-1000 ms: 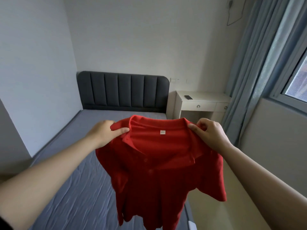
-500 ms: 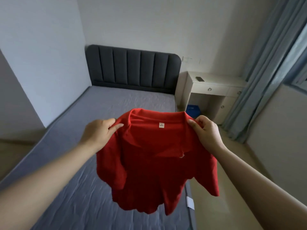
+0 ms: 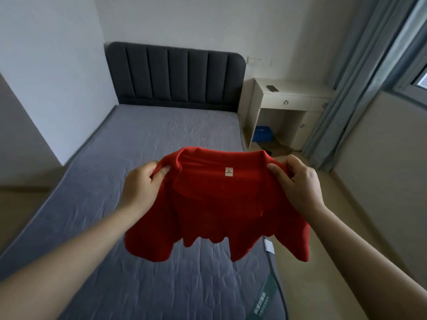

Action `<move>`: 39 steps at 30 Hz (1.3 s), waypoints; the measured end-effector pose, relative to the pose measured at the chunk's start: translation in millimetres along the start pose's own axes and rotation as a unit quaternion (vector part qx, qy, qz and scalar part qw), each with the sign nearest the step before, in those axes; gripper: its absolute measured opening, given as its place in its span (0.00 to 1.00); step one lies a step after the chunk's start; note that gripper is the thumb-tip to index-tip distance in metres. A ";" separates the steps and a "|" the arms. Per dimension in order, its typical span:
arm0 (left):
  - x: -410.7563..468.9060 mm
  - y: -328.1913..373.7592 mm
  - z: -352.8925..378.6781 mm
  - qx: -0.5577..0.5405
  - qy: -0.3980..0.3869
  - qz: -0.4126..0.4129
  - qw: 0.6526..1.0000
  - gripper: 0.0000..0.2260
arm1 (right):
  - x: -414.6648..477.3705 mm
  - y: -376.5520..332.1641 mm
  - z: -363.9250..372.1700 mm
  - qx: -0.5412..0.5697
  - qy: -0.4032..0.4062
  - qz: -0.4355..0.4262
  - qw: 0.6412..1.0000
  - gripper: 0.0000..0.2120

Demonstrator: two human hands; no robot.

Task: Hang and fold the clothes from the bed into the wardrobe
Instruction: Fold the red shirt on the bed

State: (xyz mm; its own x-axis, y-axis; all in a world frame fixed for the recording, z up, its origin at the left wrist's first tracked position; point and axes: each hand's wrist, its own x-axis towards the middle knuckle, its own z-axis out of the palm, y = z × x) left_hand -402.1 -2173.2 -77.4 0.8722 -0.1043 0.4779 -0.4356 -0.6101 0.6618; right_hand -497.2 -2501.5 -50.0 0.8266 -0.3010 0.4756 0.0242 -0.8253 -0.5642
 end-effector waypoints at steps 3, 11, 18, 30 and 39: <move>-13.0 -4.6 -16.3 0.006 -0.050 0.019 0.999 0.18 | -19.9 -5.9 -5.0 -0.011 -0.023 0.010 1.000 0.25; -32.9 -3.8 -52.8 -0.056 -0.138 0.013 0.989 0.24 | -53.2 -5.6 -31.4 -0.017 -0.074 0.032 0.997 0.23; -17.2 -28.9 -21.5 -0.019 -0.179 -0.049 0.982 0.23 | -32.7 14.5 6.3 -0.020 -0.141 0.059 0.988 0.22; 67.2 -188.4 225.6 0.153 -0.185 -0.116 0.964 0.07 | 82.7 189.9 254.8 -0.041 -0.247 0.151 0.956 0.09; 13.9 -326.3 403.5 0.156 -0.208 -0.133 0.957 0.10 | 5.1 322.3 436.3 -0.012 -0.278 0.258 0.925 0.19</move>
State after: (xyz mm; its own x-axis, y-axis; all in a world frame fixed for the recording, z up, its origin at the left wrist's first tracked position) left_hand -158.0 -2292.5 -519.8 0.9842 -0.1768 0.0037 -0.1556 -0.8560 0.4930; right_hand -239.8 -2560.5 -523.9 0.8860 -0.3718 -0.2770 -0.4616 -0.6518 -0.6017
